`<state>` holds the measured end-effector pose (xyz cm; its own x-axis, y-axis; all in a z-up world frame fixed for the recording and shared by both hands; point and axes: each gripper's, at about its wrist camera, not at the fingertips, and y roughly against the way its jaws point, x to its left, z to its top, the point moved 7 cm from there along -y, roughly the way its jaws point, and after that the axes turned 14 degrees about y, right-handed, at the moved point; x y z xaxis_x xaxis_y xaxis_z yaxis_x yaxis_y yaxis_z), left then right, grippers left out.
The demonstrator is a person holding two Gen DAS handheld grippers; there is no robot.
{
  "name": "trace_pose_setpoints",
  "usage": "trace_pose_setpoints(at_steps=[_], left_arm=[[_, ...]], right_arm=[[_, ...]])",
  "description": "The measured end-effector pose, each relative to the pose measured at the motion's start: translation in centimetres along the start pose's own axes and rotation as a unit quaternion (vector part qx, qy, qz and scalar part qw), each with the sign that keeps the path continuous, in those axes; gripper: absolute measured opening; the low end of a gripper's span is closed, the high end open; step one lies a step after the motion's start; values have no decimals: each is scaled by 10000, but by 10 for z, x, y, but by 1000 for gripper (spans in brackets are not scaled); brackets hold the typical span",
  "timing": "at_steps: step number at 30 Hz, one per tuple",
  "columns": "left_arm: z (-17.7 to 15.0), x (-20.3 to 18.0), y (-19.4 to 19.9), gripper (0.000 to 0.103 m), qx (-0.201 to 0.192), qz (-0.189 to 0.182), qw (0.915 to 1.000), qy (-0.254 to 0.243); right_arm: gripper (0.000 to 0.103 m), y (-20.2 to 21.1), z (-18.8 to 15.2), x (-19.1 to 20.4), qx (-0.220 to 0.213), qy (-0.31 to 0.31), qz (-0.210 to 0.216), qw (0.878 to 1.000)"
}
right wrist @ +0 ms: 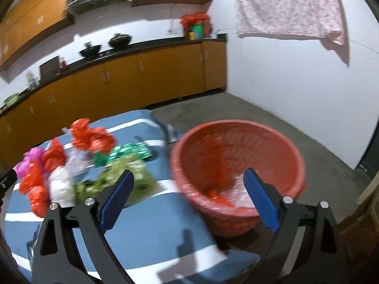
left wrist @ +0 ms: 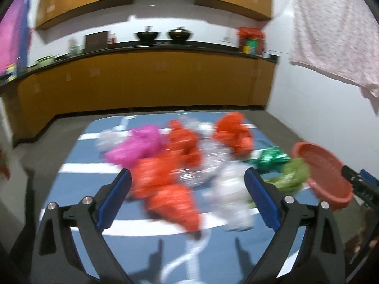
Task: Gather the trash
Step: 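Grasp the white bag with the left gripper while the right gripper grasps the green bag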
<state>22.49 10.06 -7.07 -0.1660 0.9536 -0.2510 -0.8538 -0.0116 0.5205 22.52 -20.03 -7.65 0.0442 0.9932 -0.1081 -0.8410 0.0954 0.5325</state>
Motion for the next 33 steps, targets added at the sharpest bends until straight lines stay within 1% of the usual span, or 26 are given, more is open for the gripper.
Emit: trace_pose_setpoints(at_steps=[4,7,10,15,19,22,24,26,27,28,29,30,31,33], left_arm=[[1,49,6,94,-26,377,9989,283],[1,72,9,94,-69,503,9979,404],[1,81,10,94,-51,540,9975,456],[-1,85,10,94,3,501,9975,490],[-5,88,8,94,43,478,9976,494],[-7,89,5,94,87,476,9975,514],[-8,90,2,94,115,463,9975,526],[-10,89,0,94,149,449,9975,531],[-11,88,-1,94,162,441,9975,530],[-12,87,-2,94,173,432,9975,526],[-13,85,-3,94,187,417,9976,518],[-14,84,-3,94,195,402,9977,513],[-14,82,-4,94,205,385,9978,500],[-15,78,-5,94,216,352,9981,463]], right_arm=[[88,-10,0,34,145,56,279,9995],[85,-19,1,52,252,-39,377,9990],[84,-27,5,67,299,-35,318,9990],[84,-43,12,80,390,20,12,9992],[84,-63,7,82,716,-112,-106,9973],[84,-75,-4,86,1003,-131,-7,9949],[70,-78,-11,89,1145,-56,79,9934],[49,-81,-20,94,1279,62,212,9915],[45,-81,-22,95,1281,114,222,9914],[37,-80,-23,96,1262,185,215,9916],[27,-79,-25,97,1240,239,210,9918],[22,-77,-25,98,1202,319,186,9921],[14,-76,-23,99,1169,361,166,9923],[11,-72,-21,96,1081,379,130,9933]])
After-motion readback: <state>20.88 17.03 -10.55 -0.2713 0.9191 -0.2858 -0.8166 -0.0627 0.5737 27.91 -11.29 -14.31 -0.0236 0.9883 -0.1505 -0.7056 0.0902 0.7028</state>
